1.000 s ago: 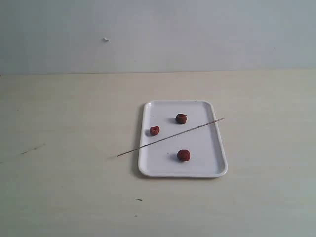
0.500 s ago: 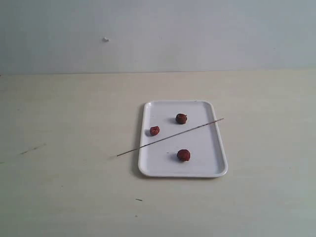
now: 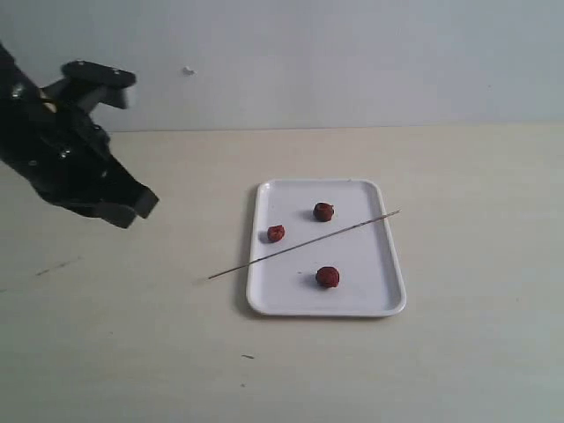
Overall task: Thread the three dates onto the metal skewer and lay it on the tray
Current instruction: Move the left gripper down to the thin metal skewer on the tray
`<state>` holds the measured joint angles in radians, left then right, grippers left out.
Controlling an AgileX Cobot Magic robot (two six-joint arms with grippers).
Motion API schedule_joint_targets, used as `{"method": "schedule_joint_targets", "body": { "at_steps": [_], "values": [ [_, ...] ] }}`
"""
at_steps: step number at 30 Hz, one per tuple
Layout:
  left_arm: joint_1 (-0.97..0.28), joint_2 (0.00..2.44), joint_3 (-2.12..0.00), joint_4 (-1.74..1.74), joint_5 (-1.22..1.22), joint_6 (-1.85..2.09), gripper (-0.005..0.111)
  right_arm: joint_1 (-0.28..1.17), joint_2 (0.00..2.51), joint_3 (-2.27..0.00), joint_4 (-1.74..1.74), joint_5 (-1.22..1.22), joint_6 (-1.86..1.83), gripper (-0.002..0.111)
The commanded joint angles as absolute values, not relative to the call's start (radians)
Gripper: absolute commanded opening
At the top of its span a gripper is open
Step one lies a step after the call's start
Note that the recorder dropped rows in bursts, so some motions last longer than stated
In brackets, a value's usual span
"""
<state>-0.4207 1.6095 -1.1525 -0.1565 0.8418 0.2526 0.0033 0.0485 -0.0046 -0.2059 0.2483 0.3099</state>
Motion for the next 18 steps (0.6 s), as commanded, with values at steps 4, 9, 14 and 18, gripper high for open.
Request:
{"method": "schedule_joint_targets", "body": {
  "at_steps": [4,9,14,18],
  "values": [
    [-0.540,1.738,-1.329,-0.114,1.036,0.386,0.000,-0.003,0.044,0.000,-0.210,0.245,0.308,0.000],
    [-0.607,1.804,-1.417,-0.107,1.170,0.552,0.000,-0.003,0.044,0.000,-0.210,0.245,0.308,0.000],
    [-0.673,1.833,-1.459,-0.069,1.120,0.606,0.000,-0.003,0.044,0.000,-0.210,0.245,0.308,0.000],
    [-0.721,1.868,-1.478,-0.059,1.108,0.704,0.009,-0.003,0.044,0.000,-0.210,0.245,0.308,0.000]
  ]
}}
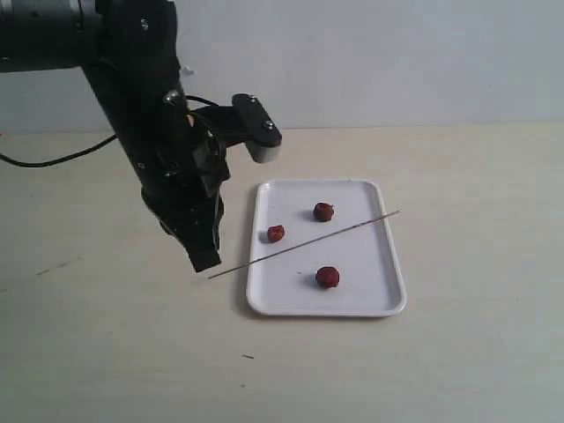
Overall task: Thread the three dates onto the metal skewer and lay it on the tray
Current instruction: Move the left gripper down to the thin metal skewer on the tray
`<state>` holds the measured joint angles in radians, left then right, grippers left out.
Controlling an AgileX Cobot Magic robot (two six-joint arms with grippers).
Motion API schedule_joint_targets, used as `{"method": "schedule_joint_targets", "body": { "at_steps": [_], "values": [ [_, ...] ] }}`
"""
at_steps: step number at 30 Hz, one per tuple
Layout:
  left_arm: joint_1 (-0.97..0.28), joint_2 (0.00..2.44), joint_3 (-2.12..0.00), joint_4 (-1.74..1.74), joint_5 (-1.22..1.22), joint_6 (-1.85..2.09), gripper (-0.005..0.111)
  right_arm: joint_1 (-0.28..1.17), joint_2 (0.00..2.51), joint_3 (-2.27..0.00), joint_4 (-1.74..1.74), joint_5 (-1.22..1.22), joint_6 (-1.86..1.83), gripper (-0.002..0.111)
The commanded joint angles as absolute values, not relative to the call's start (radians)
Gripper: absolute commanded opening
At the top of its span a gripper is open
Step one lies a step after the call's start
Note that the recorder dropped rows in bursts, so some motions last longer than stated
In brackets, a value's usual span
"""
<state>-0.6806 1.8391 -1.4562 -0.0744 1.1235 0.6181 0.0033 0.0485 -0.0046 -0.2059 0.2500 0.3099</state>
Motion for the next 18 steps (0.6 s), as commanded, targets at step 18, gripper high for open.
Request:
{"method": "schedule_joint_targets", "body": {
  "at_steps": [18],
  "values": [
    [-0.755,2.157,-1.714,0.061,1.037,0.573,0.046,-0.003,0.044,0.000,-0.210,0.245,0.308,0.000]
  ]
}}
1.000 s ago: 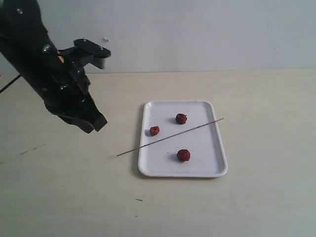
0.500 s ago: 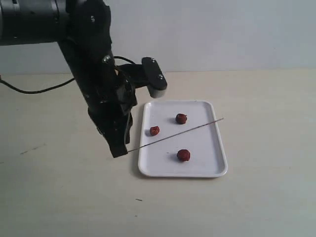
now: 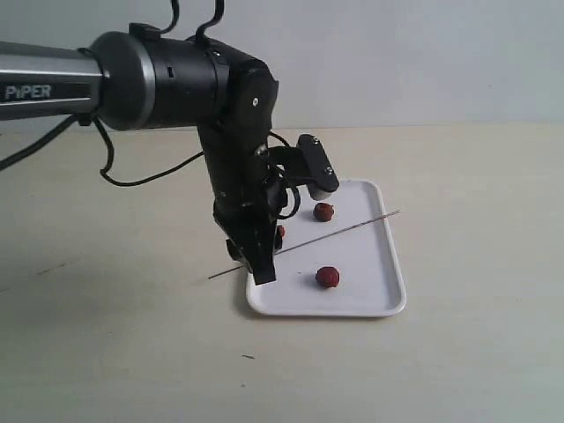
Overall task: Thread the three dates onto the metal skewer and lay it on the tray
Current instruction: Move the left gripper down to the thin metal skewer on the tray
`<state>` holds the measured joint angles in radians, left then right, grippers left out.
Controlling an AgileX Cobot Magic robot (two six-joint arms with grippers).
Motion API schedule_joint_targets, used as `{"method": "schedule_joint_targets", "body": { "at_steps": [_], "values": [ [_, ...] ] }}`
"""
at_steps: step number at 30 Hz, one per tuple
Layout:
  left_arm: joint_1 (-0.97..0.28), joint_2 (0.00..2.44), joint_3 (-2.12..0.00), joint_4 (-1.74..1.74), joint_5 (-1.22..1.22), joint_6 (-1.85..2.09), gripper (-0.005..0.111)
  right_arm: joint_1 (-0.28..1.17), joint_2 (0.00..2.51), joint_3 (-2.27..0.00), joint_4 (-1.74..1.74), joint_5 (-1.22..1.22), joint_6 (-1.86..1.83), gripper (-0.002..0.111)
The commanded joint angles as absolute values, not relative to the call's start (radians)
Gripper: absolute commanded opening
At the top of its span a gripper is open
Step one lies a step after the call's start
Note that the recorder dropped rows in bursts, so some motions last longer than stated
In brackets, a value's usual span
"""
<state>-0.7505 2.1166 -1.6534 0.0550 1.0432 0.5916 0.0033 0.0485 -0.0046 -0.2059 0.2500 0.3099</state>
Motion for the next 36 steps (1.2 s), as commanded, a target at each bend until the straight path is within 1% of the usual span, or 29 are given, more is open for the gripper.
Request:
{"method": "schedule_joint_targets", "body": {
  "at_steps": [1,8,17,36],
  "values": [
    [-0.755,2.168,-1.727,0.053,1.037,0.567,0.046,-0.003,0.044,0.000,-0.210,0.245,0.308,0.000],
    [-0.752,2.212,-1.769,0.030,1.037,0.560,0.046,-0.003,0.044,0.000,-0.210,0.245,0.308,0.000],
    [-0.707,2.250,-1.770,-0.047,1.014,0.557,0.046,-0.003,0.044,0.000,-0.210,0.245,0.308,0.000],
    [-0.707,2.316,-1.770,-0.080,0.929,0.604,0.046,-0.003,0.044,0.000,-0.210,0.245,0.308,0.000]
  ]
}}
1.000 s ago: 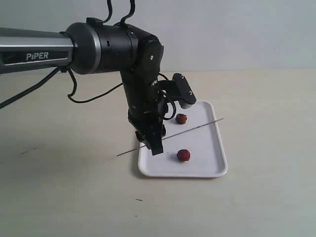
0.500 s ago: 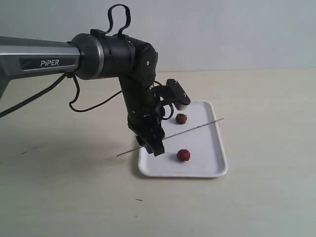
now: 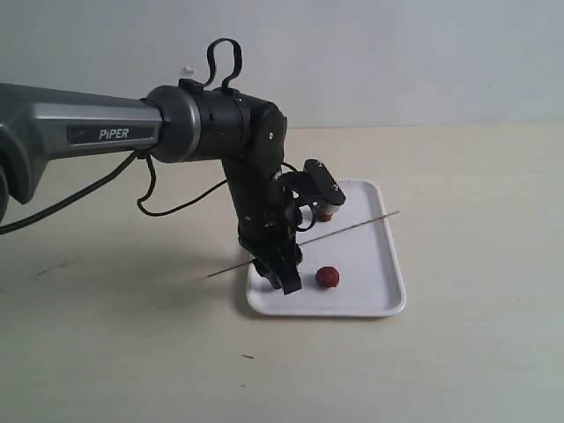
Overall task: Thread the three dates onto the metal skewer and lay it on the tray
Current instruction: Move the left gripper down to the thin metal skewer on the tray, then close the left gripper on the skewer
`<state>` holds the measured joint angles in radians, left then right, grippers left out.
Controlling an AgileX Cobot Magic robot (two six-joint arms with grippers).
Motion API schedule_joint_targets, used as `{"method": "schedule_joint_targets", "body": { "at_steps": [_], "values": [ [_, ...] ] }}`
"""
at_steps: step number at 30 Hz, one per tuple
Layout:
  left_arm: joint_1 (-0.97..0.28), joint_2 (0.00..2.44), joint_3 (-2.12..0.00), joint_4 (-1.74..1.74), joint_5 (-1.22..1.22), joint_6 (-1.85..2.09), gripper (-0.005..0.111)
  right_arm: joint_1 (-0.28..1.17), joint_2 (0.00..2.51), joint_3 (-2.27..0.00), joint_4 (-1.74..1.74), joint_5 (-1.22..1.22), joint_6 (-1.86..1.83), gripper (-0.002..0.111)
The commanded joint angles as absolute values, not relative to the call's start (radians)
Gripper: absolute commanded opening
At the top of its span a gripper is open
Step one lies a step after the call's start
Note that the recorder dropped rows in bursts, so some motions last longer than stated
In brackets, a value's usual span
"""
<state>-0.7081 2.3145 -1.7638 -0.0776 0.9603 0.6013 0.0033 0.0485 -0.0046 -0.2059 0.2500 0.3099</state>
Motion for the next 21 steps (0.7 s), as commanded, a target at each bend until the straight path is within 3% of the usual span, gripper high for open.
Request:
{"method": "schedule_joint_targets", "body": {
  "at_steps": [1,8,21],
  "values": [
    [-0.707,2.316,-1.770,-0.080,0.929,0.604,0.046,-0.003,0.044,0.000,-0.210,0.245,0.308,0.000],
    [-0.709,2.268,-1.770,-0.056,1.002,0.606,0.046,-0.003,0.044,0.000,-0.210,0.245,0.308,0.000],
    [-0.705,2.278,-1.770,0.000,0.910,0.646,0.046,-0.003,0.044,0.000,-0.210,0.245,0.308,0.000]
  ]
}}
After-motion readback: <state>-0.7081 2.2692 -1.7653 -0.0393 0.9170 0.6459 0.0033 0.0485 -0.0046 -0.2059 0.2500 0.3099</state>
